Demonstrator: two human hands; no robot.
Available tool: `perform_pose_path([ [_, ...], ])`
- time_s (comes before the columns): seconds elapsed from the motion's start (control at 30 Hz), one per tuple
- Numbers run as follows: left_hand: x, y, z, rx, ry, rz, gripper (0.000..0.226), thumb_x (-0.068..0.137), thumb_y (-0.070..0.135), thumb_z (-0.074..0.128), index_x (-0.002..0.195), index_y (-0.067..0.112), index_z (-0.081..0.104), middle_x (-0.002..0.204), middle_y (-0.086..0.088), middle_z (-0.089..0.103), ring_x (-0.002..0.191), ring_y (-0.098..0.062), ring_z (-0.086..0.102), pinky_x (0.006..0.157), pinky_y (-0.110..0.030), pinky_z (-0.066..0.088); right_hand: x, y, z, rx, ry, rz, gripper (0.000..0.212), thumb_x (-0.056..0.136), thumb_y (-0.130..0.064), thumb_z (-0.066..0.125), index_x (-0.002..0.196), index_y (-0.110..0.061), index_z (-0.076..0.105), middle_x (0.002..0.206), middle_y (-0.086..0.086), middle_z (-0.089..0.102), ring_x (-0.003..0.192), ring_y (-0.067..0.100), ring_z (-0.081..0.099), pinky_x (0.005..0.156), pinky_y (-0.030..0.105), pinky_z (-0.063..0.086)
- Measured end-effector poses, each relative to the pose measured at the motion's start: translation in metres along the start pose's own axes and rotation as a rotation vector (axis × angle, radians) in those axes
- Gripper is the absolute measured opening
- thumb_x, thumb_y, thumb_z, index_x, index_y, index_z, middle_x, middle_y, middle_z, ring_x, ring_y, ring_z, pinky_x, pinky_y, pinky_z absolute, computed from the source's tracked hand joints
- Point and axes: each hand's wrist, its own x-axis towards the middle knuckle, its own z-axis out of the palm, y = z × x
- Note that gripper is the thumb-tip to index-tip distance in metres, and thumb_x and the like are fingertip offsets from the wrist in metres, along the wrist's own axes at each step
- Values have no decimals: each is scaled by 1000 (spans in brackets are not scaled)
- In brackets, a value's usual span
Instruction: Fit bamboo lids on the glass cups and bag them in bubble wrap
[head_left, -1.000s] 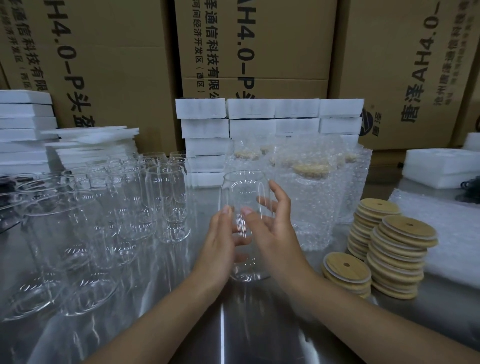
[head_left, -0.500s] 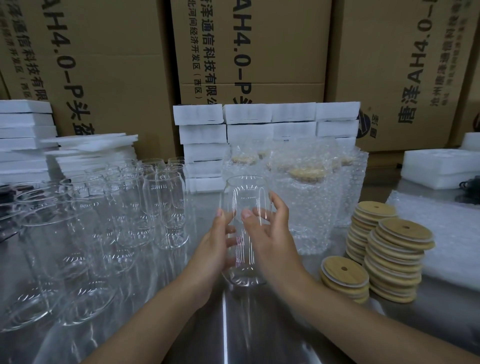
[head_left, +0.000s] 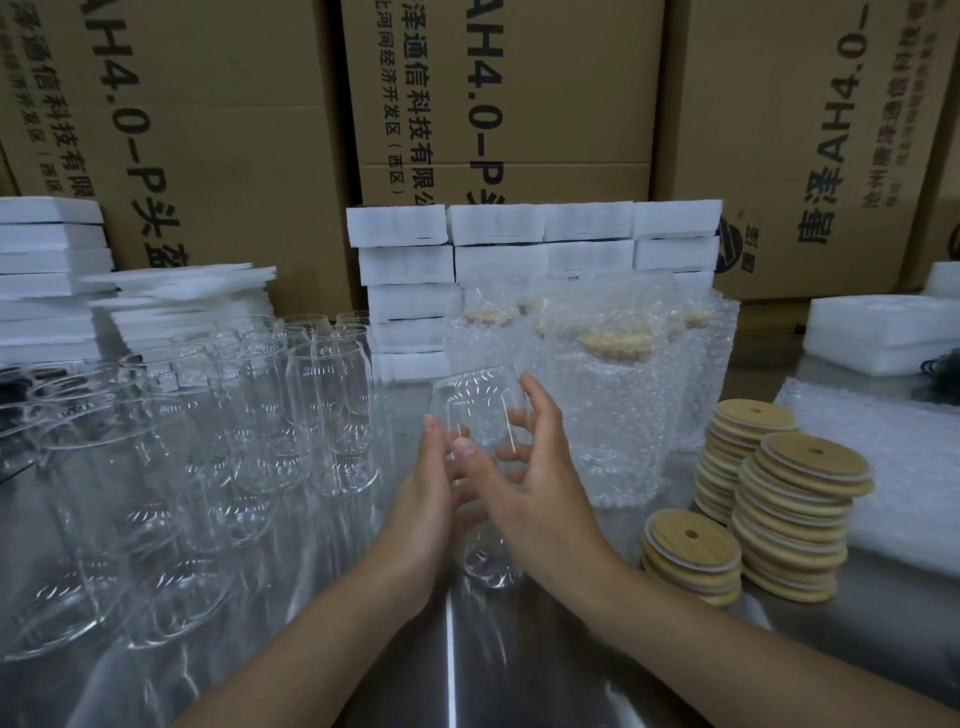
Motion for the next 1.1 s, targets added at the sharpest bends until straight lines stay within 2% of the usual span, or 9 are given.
perform_pose_path([
  [0.1, -1, 2, 1, -1, 9, 10, 64, 86, 69, 23, 84, 26, 71, 84, -4, 77, 79, -19, 74, 61, -30, 57, -2, -2, 0, 20, -19, -5, 73, 70, -76, 51, 129, -70, 8, 124, -34, 31, 104, -14, 52, 77, 18, 49],
  [0.3, 0, 5, -3, -50, -30, -19, 73, 75, 75, 27, 114, 25, 63, 103, -10, 74, 95, -26, 72, 87, -44, 55, -2, -8, -1, 160, -39, 5, 53, 78, -67, 49, 116, -75, 13, 133, -21, 39, 121, 0, 48, 100, 29, 45],
  [0.43, 4, 4, -4, -168, -19, -103, 73, 89, 73, 24, 127, 20, 58, 115, -19, 69, 97, -31, 71, 81, -43, 55, -4, -13, -2, 164, -92, 13, 59, 74, -70, 42, 126, -65, 16, 138, -12, 42, 119, 4, 52, 98, 32, 48],
  [0.53, 7, 2, -6, -248, -11, -152, 85, 83, 80, 26, 125, 14, 61, 109, -21, 71, 90, -33, 72, 70, -43, 57, -1, -26, -14, -108, -129, -42, 64, 77, -75, 24, 137, -54, 20, 106, -23, 62, 90, -6, 63, 75, 17, 48],
  [0.6, 9, 0, -9, -291, 7, -175, 87, 83, 81, 28, 120, 11, 62, 101, -20, 72, 82, -33, 73, 63, -43, 58, 9, -34, -28, -530, -159, -144, 68, 83, -73, 13, 140, -39, 31, 98, -13, 68, 88, 6, 66, 78, 30, 47],
  [0.67, 12, -2, -11, -304, 59, -167, 81, 85, 78, 27, 110, 9, 63, 82, -16, 74, 66, -26, 72, 55, -36, 56, 22, -42, -47, -908, -201, -84, 61, 92, -64, 12, 117, -26, 52, 102, 1, 66, 96, 23, 62, 79, 35, 41],
  [0.73, 13, -2, -13, -288, 78, -152, 79, 86, 77, 25, 105, 11, 64, 77, -13, 74, 63, -23, 72, 59, -36, 55, 30, -47, -70, -1052, -365, 134, 56, 96, -60, 21, 96, -18, 56, 96, 2, 60, 91, 21, 58, 73, 33, 40],
  [0.9, 13, 0, -16, -303, 86, -178, 84, 82, 82, 24, 104, 13, 66, 81, -11, 76, 67, -23, 74, 59, -34, 55, 31, -46, -100, -1367, -776, 515, 69, 75, -60, 68, 130, -22, 51, 122, -2, 57, 103, 17, 55, 77, 24, 45],
  [1.1, 8, 4, -16, -413, 35, -238, 100, 76, 88, 24, 109, 3, 64, 79, -16, 74, 66, -27, 72, 55, -37, 56, 33, -38, -101, -1514, -937, 545, 96, 70, -40, 80, 148, -31, 24, 143, -1, 44, 125, 21, 47, 90, 30, 44],
])
